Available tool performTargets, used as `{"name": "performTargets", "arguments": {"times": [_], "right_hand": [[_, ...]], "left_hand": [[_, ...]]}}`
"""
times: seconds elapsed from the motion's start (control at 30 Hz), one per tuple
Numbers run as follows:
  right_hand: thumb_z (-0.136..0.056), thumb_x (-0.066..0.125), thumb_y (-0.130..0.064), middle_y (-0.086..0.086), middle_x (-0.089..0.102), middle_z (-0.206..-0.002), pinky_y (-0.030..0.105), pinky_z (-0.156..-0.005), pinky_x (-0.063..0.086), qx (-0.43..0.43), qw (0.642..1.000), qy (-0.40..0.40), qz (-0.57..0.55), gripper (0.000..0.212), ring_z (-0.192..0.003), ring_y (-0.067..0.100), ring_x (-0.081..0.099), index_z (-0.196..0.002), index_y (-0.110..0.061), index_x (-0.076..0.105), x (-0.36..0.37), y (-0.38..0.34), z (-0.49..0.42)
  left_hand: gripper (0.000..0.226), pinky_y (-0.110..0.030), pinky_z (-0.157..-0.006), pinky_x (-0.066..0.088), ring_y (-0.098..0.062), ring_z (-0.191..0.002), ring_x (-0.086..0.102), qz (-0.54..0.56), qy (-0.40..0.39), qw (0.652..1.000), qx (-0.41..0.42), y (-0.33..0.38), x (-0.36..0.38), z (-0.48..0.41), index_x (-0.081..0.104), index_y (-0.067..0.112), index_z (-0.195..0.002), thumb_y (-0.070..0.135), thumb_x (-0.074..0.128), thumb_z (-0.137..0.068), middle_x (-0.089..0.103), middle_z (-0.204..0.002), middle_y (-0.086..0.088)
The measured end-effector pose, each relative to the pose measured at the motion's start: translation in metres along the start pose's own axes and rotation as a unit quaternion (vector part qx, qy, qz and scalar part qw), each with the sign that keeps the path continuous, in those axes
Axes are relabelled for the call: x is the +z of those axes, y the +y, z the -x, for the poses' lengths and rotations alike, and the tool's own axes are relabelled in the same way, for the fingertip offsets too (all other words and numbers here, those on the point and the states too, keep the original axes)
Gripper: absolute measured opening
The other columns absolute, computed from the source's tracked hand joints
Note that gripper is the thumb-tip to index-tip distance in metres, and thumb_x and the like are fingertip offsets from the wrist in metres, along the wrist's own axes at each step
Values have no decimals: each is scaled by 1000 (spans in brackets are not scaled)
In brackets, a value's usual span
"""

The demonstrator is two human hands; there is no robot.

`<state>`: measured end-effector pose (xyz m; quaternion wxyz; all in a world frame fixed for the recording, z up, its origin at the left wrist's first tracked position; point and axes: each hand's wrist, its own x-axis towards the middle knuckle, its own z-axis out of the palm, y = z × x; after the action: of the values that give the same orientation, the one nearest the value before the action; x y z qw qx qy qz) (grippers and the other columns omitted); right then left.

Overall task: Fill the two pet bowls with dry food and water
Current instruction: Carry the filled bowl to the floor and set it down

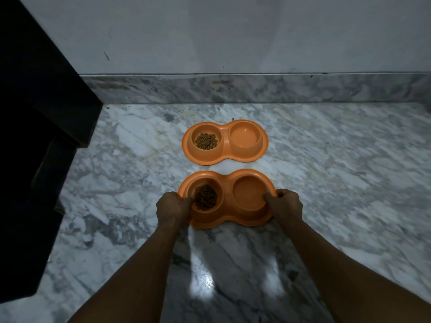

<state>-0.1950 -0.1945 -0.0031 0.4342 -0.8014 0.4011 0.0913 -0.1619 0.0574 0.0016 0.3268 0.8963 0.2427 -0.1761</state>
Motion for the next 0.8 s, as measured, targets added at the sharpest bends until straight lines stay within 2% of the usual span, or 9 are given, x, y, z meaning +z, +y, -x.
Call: {"name": "performTargets", "arguments": {"times": [0.13,0.27,0.4,0.47,0.53,0.6,0.67,0.8], "right_hand": [[-83,71,-28,11,70,-77,40,-72,54,0,1000,-7,15,20,-77,29,67,-80,-8,69,-1,-3,1],[-85,69,-36,15,69,-87,36,-71,50,1,1000,-4,30,35,-83,31,66,-91,-1,66,-5,-7,9],[-91,66,-32,16,66,-105,32,-78,43,5,999,-19,39,43,-102,34,63,-114,3,61,-18,-23,32],[-91,63,-32,12,64,-99,34,-80,46,1,998,-31,55,36,-98,33,64,-111,-2,62,-27,-37,50],[-91,61,-34,11,64,-96,40,-86,51,-16,995,-46,86,29,-98,33,64,-100,-6,63,-48,-62,81],[-92,61,-34,14,64,-119,41,-99,46,-25,992,-64,105,41,-117,34,58,-122,-6,62,-80,-97,123],[-94,62,-34,15,57,-137,40,-107,41,-42,990,-74,109,54,-129,32,51,-138,-4,52,-114,-134,168],[-95,59,-34,14,58,-137,38,-104,41,-71,989,-95,94,50,-128,29,53,-138,-8,53,-183,-223,255]], "left_hand": [[40,-40,-75,56,-30,-78,68,-2,-7,1000,3,1,-1,2,68,2,-83,42,69,-84,71,-79,-15],[45,-38,-78,51,-33,-91,66,-22,-8,1000,14,4,-7,6,64,0,-86,45,67,-86,70,-91,-18],[56,-37,-89,46,-34,-112,60,-30,-10,999,7,16,-28,25,62,-2,-115,47,64,-88,65,-118,-19],[64,-38,-98,44,-32,-123,54,-36,-26,999,8,24,-46,43,56,0,-130,50,60,-90,60,-131,-18],[69,-37,-105,39,-31,-132,47,-41,-40,998,4,38,-79,73,48,2,-140,50,57,-92,52,-142,-16],[68,-36,-107,35,-30,-135,44,-40,-46,998,5,58,-123,111,46,3,-142,49,55,-93,50,-144,-15],[64,-34,-107,35,-29,-134,45,-16,-41,999,-3,81,-170,152,48,2,-140,46,56,-93,51,-143,-15],[61,-34,-107,37,-28,-134,45,19,-17,1000,-18,138,-284,231,47,4,-141,43,54,-95,52,-143,-14]]}}
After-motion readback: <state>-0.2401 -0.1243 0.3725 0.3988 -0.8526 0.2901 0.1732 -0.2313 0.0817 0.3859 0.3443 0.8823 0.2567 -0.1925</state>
